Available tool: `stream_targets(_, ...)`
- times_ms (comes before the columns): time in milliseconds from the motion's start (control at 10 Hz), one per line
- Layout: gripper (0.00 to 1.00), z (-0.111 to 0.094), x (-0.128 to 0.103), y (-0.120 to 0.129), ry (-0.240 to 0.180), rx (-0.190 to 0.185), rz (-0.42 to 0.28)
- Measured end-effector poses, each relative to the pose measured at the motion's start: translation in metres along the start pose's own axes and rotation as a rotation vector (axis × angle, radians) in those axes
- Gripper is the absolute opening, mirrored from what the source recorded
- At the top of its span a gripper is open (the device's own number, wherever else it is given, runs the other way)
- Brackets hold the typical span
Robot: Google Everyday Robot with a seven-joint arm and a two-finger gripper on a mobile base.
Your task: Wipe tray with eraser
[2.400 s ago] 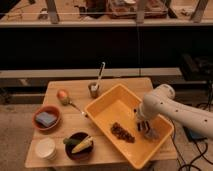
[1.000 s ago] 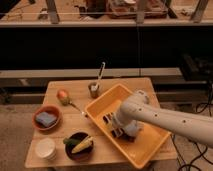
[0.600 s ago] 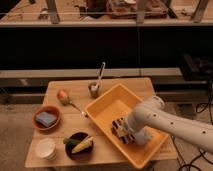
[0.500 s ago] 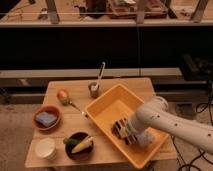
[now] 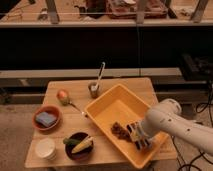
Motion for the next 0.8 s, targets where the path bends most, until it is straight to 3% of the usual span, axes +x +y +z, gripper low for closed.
stream_targets(300, 0.01, 0.001, 0.002, 0.027, -0.022, -0.043, 0.053)
stream_targets(800, 0.01, 0.004, 0.05, 0.059, -0.02, -0.109, 0.08)
